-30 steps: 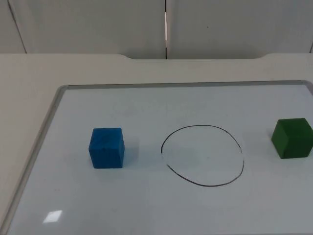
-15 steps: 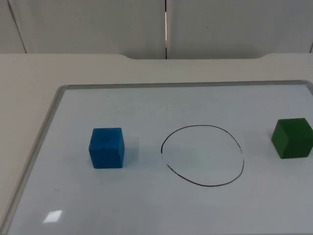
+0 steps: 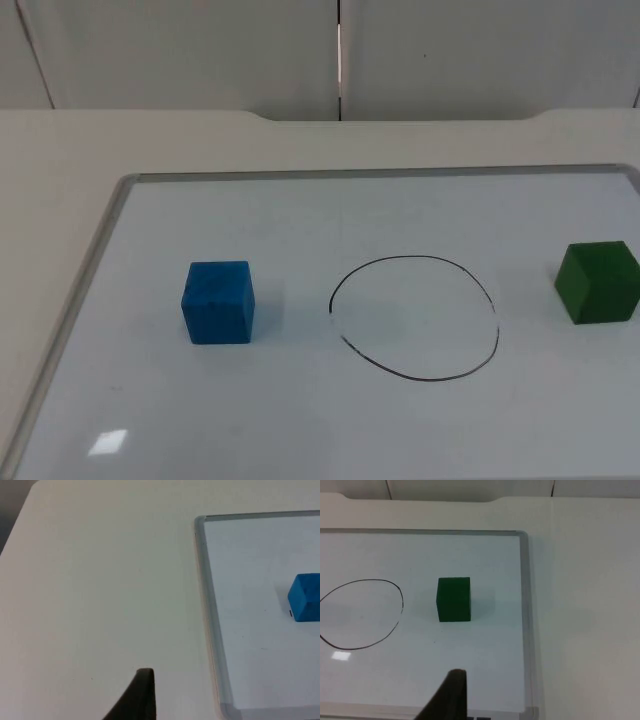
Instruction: Push the two cubes into the marked area.
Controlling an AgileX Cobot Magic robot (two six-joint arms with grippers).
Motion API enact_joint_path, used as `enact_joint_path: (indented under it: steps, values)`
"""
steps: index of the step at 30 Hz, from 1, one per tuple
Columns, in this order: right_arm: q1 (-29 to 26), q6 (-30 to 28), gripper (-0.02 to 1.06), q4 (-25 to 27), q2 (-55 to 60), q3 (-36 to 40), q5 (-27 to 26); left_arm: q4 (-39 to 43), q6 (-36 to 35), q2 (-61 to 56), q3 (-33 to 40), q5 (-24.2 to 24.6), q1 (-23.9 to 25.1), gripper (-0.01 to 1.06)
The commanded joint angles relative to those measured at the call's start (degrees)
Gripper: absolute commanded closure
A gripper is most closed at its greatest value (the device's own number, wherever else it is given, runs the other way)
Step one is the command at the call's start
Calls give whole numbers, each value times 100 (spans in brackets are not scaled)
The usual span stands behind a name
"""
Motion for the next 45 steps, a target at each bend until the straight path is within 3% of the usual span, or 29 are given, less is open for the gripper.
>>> enact_joint_path:
  steps: [1,7,17,23,26,32,34,37,38,40,45]
  values:
    - [19,-3,0,-3,-19,43,-14,-153,-1,29,-67,-143,11,2]
    - [19,-3,0,-3,-19,43,-14,-245,-1,29,-75,-188,11,15]
    - [19,-3,0,7,-19,43,-14,-893,50,147,-102,-710,11,15]
    - [19,-3,0,7,-19,43,-14,-1092,235,936,-112,-685,11,15]
    - [19,-3,0,7,-19,43,-14,-1137,488,1531,-112,-962,11,15]
    - [19,-3,0,7,-19,43,-14,-1655,949,2261,-112,-1054,11,17]
    - [19,-3,0,7,-19,43,-14,-1981,1268,2693,-112,-1062,11,24]
    - [19,-3,0,7,-19,43,-14,-2427,1744,3254,-112,-1179,11,48]
    - [19,-3,0,7,-19,43,-14,-2427,1744,3254,-112,-1179,11,48]
    - [19,-3,0,7,-19,43,-14,-3010,2459,3597,-112,-1412,11,70]
    - [19,-3,0,7,-19,43,-14,-3664,2806,3970,-112,-1603,11,84]
